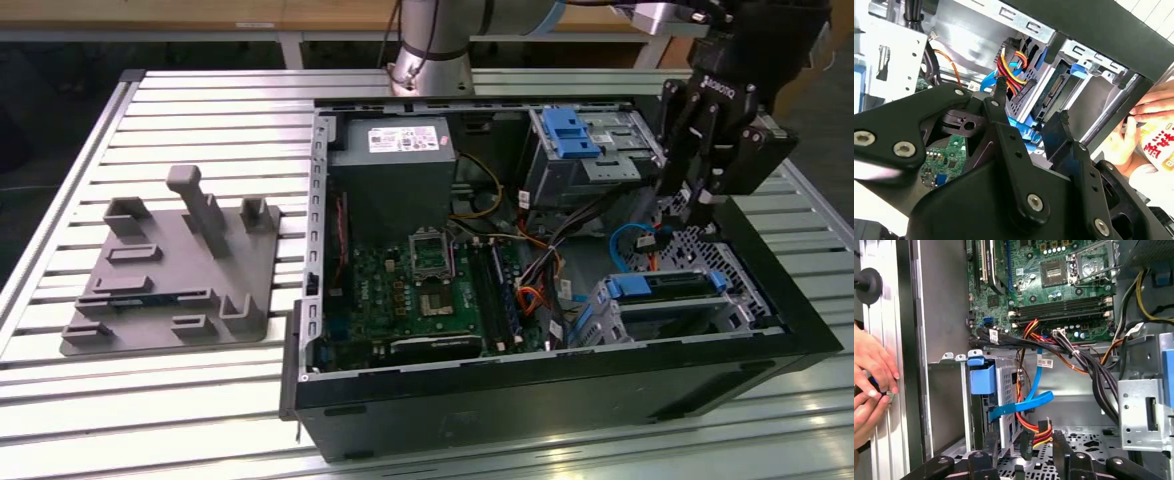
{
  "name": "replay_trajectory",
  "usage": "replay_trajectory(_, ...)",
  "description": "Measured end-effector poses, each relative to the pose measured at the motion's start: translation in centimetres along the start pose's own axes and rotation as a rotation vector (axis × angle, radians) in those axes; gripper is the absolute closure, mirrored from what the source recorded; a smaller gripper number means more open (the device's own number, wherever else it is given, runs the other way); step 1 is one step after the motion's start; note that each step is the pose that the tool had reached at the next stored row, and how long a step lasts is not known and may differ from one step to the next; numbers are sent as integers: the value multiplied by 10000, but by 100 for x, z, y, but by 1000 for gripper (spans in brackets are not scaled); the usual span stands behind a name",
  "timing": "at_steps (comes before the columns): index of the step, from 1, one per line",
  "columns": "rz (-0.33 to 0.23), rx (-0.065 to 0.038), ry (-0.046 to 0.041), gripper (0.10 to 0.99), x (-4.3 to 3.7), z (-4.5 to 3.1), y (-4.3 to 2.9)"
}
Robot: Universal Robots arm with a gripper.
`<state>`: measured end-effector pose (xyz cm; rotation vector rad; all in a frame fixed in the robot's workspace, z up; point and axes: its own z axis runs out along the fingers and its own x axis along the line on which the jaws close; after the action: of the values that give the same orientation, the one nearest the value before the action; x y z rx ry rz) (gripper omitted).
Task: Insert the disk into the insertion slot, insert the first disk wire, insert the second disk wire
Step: 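Insert the first disk wire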
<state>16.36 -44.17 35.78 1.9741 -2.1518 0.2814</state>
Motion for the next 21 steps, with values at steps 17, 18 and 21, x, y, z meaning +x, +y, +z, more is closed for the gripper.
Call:
replay_trajectory(17,81,44,801,678,-124,64,-36)
replay_trajectory(18,82,47,828,678,-129,76,-36)
replay_trajectory(21,85,51,885,678,-140,113,-36)
